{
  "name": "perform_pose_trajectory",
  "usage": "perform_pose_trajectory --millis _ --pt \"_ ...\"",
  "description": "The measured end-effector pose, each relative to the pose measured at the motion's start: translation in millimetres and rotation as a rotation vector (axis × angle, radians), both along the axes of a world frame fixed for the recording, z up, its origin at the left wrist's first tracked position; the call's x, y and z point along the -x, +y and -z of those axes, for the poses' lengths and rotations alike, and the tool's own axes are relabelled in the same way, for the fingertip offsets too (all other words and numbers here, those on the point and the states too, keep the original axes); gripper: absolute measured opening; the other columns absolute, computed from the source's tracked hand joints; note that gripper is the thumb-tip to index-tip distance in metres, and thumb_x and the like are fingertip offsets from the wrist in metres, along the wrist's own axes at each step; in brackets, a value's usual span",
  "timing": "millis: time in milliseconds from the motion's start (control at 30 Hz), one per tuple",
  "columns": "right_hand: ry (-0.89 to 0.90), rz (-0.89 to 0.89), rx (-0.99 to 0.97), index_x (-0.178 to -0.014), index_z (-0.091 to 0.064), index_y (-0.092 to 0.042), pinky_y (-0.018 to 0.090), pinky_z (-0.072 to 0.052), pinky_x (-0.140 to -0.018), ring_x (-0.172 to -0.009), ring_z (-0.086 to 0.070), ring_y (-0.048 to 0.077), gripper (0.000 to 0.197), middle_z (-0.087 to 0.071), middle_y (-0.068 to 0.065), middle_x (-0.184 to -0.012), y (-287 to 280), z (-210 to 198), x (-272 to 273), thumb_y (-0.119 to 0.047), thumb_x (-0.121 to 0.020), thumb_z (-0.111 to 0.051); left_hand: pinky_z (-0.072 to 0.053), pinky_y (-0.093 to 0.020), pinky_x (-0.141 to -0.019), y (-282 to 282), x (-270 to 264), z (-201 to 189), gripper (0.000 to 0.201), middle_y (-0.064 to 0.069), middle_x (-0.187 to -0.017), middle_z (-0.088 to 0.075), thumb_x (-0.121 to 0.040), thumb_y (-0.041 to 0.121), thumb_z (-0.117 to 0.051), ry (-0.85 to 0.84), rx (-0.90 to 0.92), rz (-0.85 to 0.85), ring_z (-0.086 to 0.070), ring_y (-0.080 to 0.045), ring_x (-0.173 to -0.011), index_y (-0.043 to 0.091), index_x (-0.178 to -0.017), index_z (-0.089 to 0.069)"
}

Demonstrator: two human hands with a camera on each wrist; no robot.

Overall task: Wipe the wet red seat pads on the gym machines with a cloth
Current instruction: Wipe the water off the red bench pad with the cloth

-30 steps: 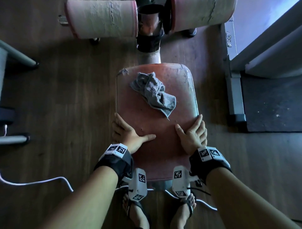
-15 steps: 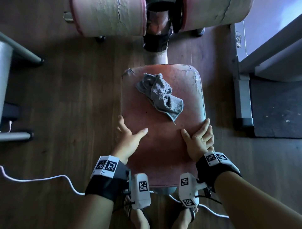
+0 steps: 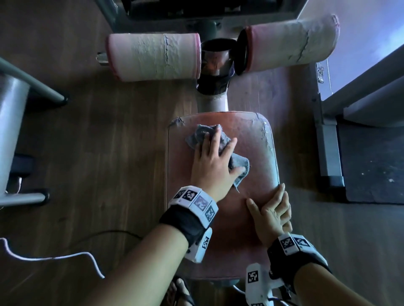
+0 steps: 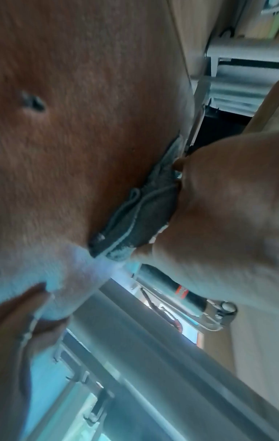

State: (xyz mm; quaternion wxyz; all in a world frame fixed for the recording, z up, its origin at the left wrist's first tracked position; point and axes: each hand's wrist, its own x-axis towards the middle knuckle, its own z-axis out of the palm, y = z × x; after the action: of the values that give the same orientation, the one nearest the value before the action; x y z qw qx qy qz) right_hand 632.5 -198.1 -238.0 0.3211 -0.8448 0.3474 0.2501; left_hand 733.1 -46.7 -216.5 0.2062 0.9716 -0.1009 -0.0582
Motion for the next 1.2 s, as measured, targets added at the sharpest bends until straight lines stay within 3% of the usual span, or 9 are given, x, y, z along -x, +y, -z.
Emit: perform_pose_trajectory --millis 167,267,333,467,600,767,867,1033,1200 --pt "-0.010 0.023 0.000 -0.151 0.019 -0.032 0.051 0.001 -0.117 -0.147 0.009 0.022 0.101 0.013 -0.002 -0.161 1 1 -1 -0.056 -0.088 -0.056 -0.010 -0.049 -0.121 21 -14 16 0.072 -0.011 -0.165 -0.012 -0.086 0.058 -0.061 -0.015 -0.097 0.092 -0.020 -0.031 -0.150 0.035 -0.150 -0.038" --pt "-0.004 0.013 -0.006 -0.151 0.019 -0.031 0.052 0.001 -0.117 -0.147 0.010 0.022 0.101 0.014 -0.002 -0.160 1 0 -1 -0.055 -0.088 -0.056 -0.017 -0.053 -0.120 40 -33 16 0.075 -0.016 -0.161 -0.022 -0.085 0.052 -0.066 -0.024 -0.043 0.070 -0.024 -0.034 -0.147 0.031 -0.151 -0.037" --pt "-0.023 0.004 -0.001 -0.151 0.019 -0.030 0.052 -0.001 -0.118 -0.147 0.009 0.024 0.101 0.013 0.000 -0.161 1 1 -1 -0.054 -0.088 -0.056 -0.025 -0.051 -0.117 57 -52 16 0.077 -0.017 -0.158 -0.026 -0.085 0.045 -0.070 0.045 0.066 -0.061 -0.026 -0.037 -0.144 0.028 -0.152 -0.036" --pt "-0.022 -0.015 0.010 -0.151 0.020 -0.028 0.053 -0.003 -0.117 -0.147 0.008 0.024 0.101 0.013 0.000 -0.160 1 1 -1 -0.052 -0.089 -0.056 -0.034 -0.031 -0.110 95 -76 20 0.079 -0.012 -0.145 -0.044 -0.081 0.032 -0.079 0.170 0.379 -0.387 -0.045 -0.025 -0.132 0.019 -0.149 -0.041" --pt "-0.022 -0.018 0.012 -0.152 0.019 -0.028 0.053 -0.002 -0.117 -0.147 0.008 0.024 0.100 0.012 0.001 -0.161 1 1 -1 -0.052 -0.089 -0.056 -0.042 -0.030 -0.108 116 -46 28 0.075 0.000 -0.130 -0.057 -0.077 0.021 -0.083 0.235 0.663 -0.578 -0.056 -0.018 -0.123 0.011 -0.143 -0.048" --pt "-0.053 -0.035 0.022 -0.152 0.019 -0.025 0.050 -0.001 -0.118 -0.147 0.007 0.026 0.100 0.011 0.005 -0.161 1 5 2 -0.051 -0.090 -0.056 -0.045 -0.027 -0.106 112 19 30 0.075 -0.001 -0.131 -0.062 -0.075 0.021 -0.084 0.180 0.717 -0.640 -0.059 -0.011 -0.119 0.012 -0.141 -0.051" --pt "-0.050 -0.044 0.031 -0.151 0.021 -0.025 0.050 -0.001 -0.119 -0.147 0.008 0.025 0.101 0.012 0.003 -0.161 0 8 1 -0.053 -0.090 -0.055 -0.045 -0.026 -0.104 112 3 29 0.073 -0.005 -0.130 -0.063 -0.076 0.015 -0.084 0.206 0.742 -0.664 -0.060 -0.014 -0.117 0.008 -0.141 -0.051" --pt "-0.049 -0.063 0.055 -0.152 0.020 -0.024 0.050 -0.005 -0.119 -0.148 0.005 0.026 0.100 0.010 0.003 -0.161 0 8 2 -0.053 -0.091 -0.054 -0.044 -0.036 -0.108 122 -26 34 0.084 0.001 -0.134 -0.062 -0.069 0.049 -0.076 0.247 0.678 -0.637 -0.059 -0.014 -0.122 0.018 -0.143 -0.051" --pt "-0.031 -0.064 0.055 -0.151 0.021 -0.027 0.051 -0.007 -0.119 -0.147 0.003 0.028 0.100 0.010 0.003 -0.161 0 6 1 -0.053 -0.090 -0.054 -0.038 -0.035 -0.112 115 6 36 0.075 -0.007 -0.134 -0.061 -0.076 0.023 -0.083 0.168 0.733 -0.631 -0.057 -0.018 -0.125 0.006 -0.142 -0.051"
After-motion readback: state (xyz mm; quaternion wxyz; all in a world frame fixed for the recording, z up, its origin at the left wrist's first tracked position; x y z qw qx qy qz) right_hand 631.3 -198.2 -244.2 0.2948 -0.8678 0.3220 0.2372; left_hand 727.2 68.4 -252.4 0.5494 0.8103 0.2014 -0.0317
